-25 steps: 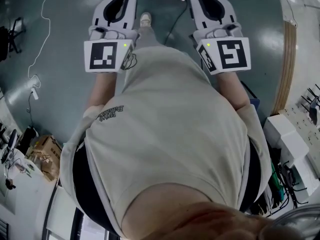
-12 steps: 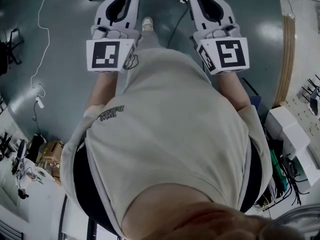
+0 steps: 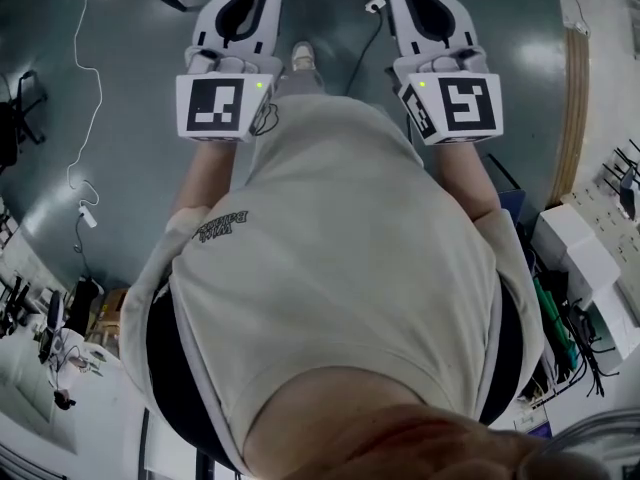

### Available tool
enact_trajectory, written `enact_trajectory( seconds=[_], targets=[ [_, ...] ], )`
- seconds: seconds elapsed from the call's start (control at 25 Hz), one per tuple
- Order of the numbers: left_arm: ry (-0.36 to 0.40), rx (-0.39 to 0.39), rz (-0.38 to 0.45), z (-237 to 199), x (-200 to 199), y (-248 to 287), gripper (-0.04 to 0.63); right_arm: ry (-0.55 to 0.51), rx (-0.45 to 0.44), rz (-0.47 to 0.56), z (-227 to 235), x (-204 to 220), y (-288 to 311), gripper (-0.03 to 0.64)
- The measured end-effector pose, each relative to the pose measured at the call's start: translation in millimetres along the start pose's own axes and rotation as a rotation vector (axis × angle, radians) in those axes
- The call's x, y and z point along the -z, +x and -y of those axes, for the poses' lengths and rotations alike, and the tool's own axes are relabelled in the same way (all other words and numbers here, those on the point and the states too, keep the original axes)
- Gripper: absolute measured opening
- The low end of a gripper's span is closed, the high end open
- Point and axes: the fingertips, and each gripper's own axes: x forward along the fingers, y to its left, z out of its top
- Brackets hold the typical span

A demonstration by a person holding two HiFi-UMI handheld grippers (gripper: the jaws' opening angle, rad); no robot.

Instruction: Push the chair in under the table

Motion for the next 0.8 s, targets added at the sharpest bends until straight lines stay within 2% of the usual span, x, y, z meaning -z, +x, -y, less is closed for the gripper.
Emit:
enact_trajectory(
  seconds=[0.4, 0.8],
  targets=[
    [-0.025, 0.068, 0.001, -42.2, 3.9, 24.2, 0.011, -0.012, 0.068, -0.013, -2.2, -8.8, 46.2, 0.009],
    [-0.028, 0.062, -0.011, -52.2, 14.1, 45.6, 0.011, -0.03, 0.059, -0.059, 13.2, 2.7, 61.7, 0.009]
  ],
)
